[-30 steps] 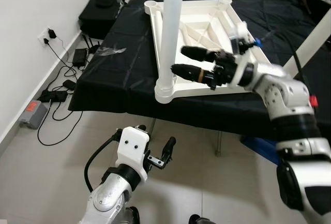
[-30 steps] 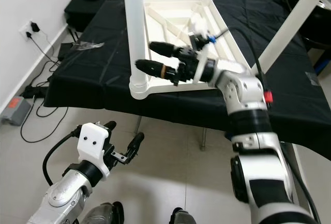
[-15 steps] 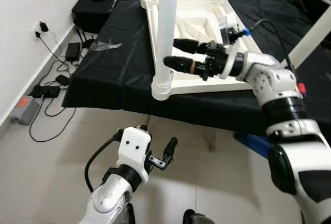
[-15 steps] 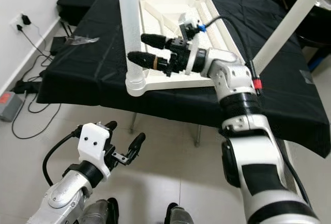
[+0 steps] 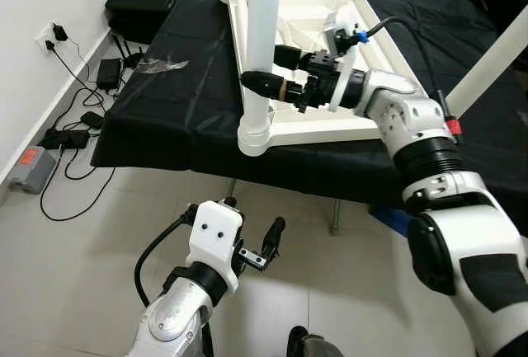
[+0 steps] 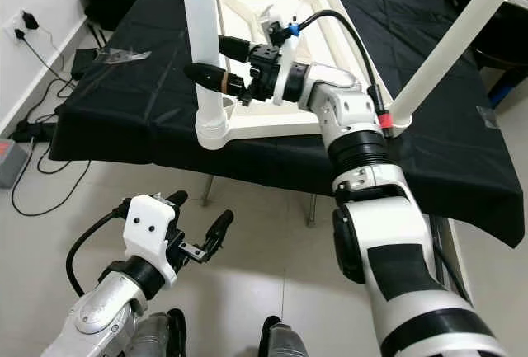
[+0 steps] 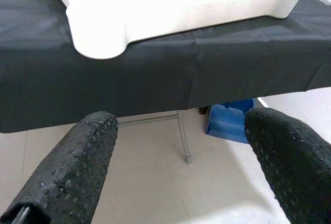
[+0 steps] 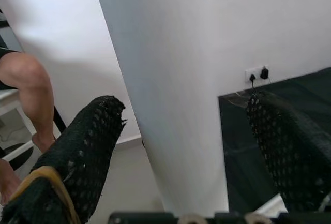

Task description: Building children table

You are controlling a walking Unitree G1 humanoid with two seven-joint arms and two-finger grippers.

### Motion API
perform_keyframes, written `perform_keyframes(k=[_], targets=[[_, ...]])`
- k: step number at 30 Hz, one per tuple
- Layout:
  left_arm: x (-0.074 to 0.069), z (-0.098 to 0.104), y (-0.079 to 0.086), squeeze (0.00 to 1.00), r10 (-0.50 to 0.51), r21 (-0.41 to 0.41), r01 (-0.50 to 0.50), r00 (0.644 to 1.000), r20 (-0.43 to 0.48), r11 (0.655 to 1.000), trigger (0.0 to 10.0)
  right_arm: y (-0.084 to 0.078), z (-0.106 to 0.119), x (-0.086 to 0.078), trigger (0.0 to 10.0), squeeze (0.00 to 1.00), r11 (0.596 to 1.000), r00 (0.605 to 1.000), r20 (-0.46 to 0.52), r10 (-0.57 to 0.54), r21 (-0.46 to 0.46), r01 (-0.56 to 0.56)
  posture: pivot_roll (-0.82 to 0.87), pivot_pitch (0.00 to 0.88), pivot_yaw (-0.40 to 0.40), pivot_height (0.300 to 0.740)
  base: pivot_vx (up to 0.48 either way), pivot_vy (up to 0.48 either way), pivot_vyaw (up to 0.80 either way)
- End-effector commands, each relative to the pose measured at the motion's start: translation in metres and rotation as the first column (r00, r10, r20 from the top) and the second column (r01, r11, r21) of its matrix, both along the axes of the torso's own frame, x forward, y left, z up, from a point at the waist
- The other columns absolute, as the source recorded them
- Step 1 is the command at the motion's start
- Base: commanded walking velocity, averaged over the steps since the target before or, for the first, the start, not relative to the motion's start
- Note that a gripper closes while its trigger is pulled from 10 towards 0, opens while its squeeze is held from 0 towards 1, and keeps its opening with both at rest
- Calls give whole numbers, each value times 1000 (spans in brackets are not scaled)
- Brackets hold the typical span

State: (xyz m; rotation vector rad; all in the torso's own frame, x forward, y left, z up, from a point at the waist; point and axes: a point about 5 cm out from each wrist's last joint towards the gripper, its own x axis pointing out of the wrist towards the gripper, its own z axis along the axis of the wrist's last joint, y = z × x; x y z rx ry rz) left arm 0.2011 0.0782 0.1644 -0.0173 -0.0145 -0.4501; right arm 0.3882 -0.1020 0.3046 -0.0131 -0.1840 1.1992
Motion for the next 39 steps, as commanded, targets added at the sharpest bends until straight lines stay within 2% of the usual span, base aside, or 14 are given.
perform_keyframes(k=[1, 7, 8, 10, 11, 26, 31, 33, 34, 36, 37, 38, 39], targets=[[-3, -1, 0, 0, -4, 13, 4, 1000, -14, 1000, 10000, 2, 0, 1, 10000, 0, 1000, 1000, 9, 0, -5, 0, 199, 278, -97, 740, 0, 0, 0], [-3, -1, 0, 0, -4, 17, 5, 1000, -14, 1000, 10000, 6, 1, 4, 10000, 0, 1000, 1000, 23, -17, -4, 17, 197, 278, -95, 740, 0, 0, 0], [-3, 0, 0, 0, -4, 17, 4, 1000, -15, 1000, 10000, 6, 1, 4, 9647, 0, 1000, 1000, 22, -19, 1, 19, 197, 279, -96, 740, 0, 0, 0], [-3, 0, 0, 0, -4, 17, 4, 1000, -15, 1000, 10000, 6, 1, 4, 9647, 0, 1000, 1000, 22, -19, 1, 19, 197, 279, -96, 740, 0, 0, 0], [-3, 0, 0, 0, -3, 19, 3, 1000, -16, 1000, 10000, 5, -1, 5, 0, 0, 1000, 999, 20, -28, 10, 28, 199, 279, -97, 740, 0, 0, 0], [-1, -1, 1, 0, -2, 26, 2, 1000, -12, 1000, 10000, -4, -8, 6, 0, 0, 998, 998, 21, -56, 14, 56, 193, 272, -90, 740, 0, 0, 0], [-1, 0, 2, 0, 1, 30, -1, 1000, -9, 1000, 10000, -9, -14, 5, 0, 0, 997, 996, 47, -73, -16, 74, 189, 270, -88, 740, 0, 0, 0], [0, 1, 2, 0, 3, 30, -3, 1000, -6, 1000, 10000, -13, -24, 5, 0, 0, 992, 992, 58, -113, -53, 116, 188, 273, -83, 740, 0, 0, 0], [0, 1, 2, 0, 3, 30, -3, 1000, -6, 1000, 10000, -13, -24, 5, 0, 0, 992, 992, 58, -113, -53, 116, 188, 273, -83, 740, 0, 0, 0], [1, 4, 5, 0, 27, 4, -27, 1000, -7, 1000, 10000, -19, -32, 8, 0, 0, 976, 977, 51, -207, -52, 210, 189, 274, -83, 740, 0, 0, 0], [1, 4, 5, 0, 27, 4, -27, 1000, -7, 1000, 10000, -19, -32, 8, 0, 0, 976, 977, 51, -207, -52, 210, 189, 274, -83, 740, 0, 0, 0], [3, 5, 7, 0, 46, -10, -46, 999, -8, 999, 10000, -23, -36, 10, 0, 0, 960, 960, 38, -277, -39, 279, 189, 274, -83, 740, 0, 0, 0], [3, 5, 7, 0, 46, -10, -46, 999, -8, 999, 10000, -23, -36, 10, 0, 0, 960, 960, 38, -277, -39, 279, 189, 274, -83, 740, 0, 0, 0]])
